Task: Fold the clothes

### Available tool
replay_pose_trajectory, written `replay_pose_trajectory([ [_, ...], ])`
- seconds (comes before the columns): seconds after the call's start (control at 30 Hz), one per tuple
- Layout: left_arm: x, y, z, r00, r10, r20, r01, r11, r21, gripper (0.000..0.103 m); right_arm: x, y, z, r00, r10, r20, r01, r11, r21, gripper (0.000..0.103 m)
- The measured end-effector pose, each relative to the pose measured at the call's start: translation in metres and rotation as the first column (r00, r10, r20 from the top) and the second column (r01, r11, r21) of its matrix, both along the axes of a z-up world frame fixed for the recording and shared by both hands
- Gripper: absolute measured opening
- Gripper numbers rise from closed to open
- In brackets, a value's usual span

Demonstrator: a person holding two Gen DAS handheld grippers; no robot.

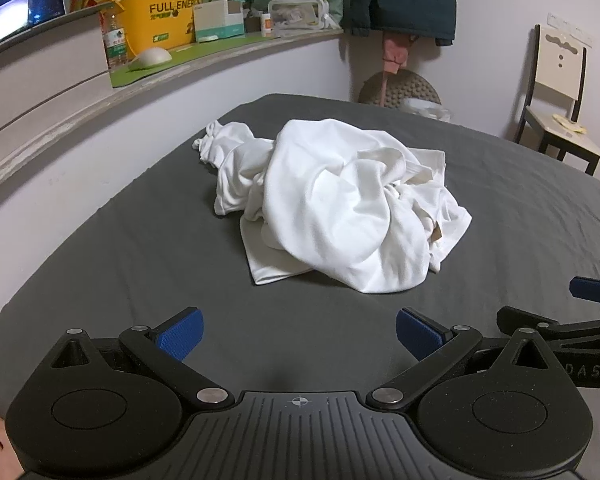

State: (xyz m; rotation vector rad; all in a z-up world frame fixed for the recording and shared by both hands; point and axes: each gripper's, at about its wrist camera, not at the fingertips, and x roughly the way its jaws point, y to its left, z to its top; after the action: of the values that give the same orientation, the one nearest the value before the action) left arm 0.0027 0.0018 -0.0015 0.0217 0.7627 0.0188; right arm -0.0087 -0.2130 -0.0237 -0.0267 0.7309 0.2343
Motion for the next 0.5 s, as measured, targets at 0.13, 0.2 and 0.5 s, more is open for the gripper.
replay_pose_trajectory([
  [0.13, 0.0, 0.0008, 0.0007, 1.0, 0.0, 0.0, 0.0, 1.0, -0.002, 0.103, 0.0002, -0.0008, -0.0002, 1.0, -0.002, 0.0, 0.002, 1.0, 0.004, 0.103],
  [0.2, -0.0001, 0.0012, 0.0009, 1.0, 0.001, 0.0, -0.001, 1.0, -0.003, 0.103, 0.0004, -0.0007, -0.0001, 1.0, -0.002, -0.002, 0.002, 1.0, 0.004, 0.103],
  [0.5, 0.001, 0.0015, 0.0011, 1.0, 0.001, 0.0, -0.001, 1.0, -0.002, 0.103, 0.0004, -0.0007, -0.0009, 1.0, 0.0, -0.003, 0.0, 1.0, 0.006, 0.103],
])
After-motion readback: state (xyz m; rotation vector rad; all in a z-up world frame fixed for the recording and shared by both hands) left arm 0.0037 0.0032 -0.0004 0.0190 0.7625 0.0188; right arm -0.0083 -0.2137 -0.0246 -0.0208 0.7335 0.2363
